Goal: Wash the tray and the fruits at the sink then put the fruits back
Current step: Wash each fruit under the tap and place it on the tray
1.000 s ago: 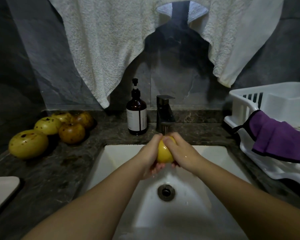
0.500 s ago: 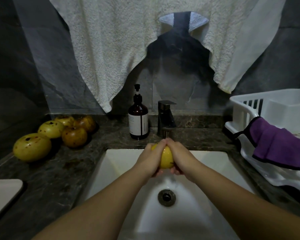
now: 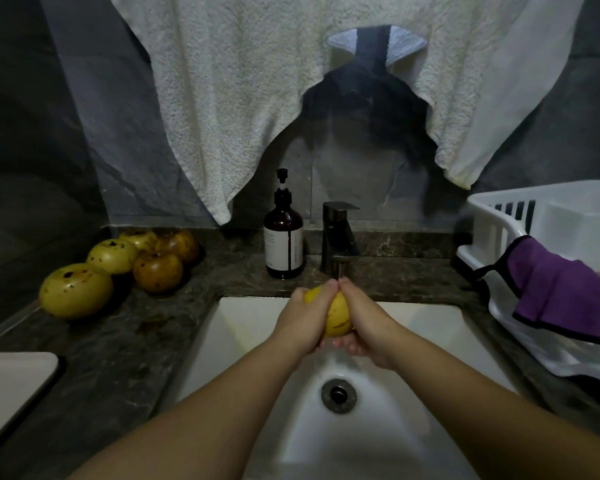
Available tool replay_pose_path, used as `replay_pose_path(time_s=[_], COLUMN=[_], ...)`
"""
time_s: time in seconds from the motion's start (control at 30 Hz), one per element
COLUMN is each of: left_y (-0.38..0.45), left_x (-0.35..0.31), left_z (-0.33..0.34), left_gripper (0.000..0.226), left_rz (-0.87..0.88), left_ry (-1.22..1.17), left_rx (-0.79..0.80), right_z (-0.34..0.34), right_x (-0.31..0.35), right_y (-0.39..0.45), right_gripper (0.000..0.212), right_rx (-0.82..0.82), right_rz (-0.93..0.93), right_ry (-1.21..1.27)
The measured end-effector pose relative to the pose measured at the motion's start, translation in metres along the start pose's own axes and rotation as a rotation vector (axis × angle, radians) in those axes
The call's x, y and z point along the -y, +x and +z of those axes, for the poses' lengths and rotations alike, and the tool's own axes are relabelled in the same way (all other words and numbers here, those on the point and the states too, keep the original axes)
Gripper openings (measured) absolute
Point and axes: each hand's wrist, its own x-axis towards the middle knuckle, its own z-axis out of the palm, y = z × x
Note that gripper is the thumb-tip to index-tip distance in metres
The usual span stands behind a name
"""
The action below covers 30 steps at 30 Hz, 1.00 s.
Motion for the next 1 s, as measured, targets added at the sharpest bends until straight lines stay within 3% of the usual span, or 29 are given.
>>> replay_pose_path(time_s=[0.13,0.17,0.3,0.43,0.5,0.6,0.67,0.77,0.93,1.0], left_y=[-0.008,-0.008,-0.002,-0.007,-0.003,0.001,0.000,-0.006,-0.005,-0.006], left_x=[-0.005,-0.006,0.000,-0.006,-0.006,-0.003,-0.002,-0.005,-0.003,-0.004], left_z=[-0.004,-0.005,0.004,-0.003,-0.006,0.002,0.004,0.000,0.007,0.005], left_gripper=[0.074,0.076,0.069,0.081,0.079,0.072,0.071,0.079,0.082,0.081], left_rz=[-0.271,-0.273,-0.010,-0.267,-0.216,0.034,-0.003,-0.164,0.020,-0.026], left_ry=[-0.175,-0.183,-0.033,-0.252,-0.254,-0.041,-0.085,-0.197,-0.050,-0.090], left_rx=[0.200,0.216,0.003,0.197,0.173,0.000,0.035,0.213,0.041,0.098], right_z=[-0.002,-0.003,0.000,-0.006,-0.006,-0.001,-0.001,-0.006,-0.003,-0.005], right_x=[0.002,0.002,0.005,0.008,0.009,0.008,0.006,0.004,0.004,0.003], right_y=[0.000,0.001,-0.004,-0.004,-0.005,-0.007,-0.003,-0.002,-0.002,-0.002], right_gripper=[0.017,0.016,0.045,0.029,0.029,0.043,0.041,0.031,0.047,0.042], right_rx=[-0.102,-0.094,0.000,-0.041,-0.006,0.031,-0.013,-0.038,0.023,0.015], right_rz=[-0.207,-0.237,0.026,-0.228,-0.235,-0.014,-0.052,-0.245,0.008,-0.055], right_ry=[-0.133,-0.141,-0.010,-0.168,-0.149,0.001,-0.043,-0.159,0.038,0.000])
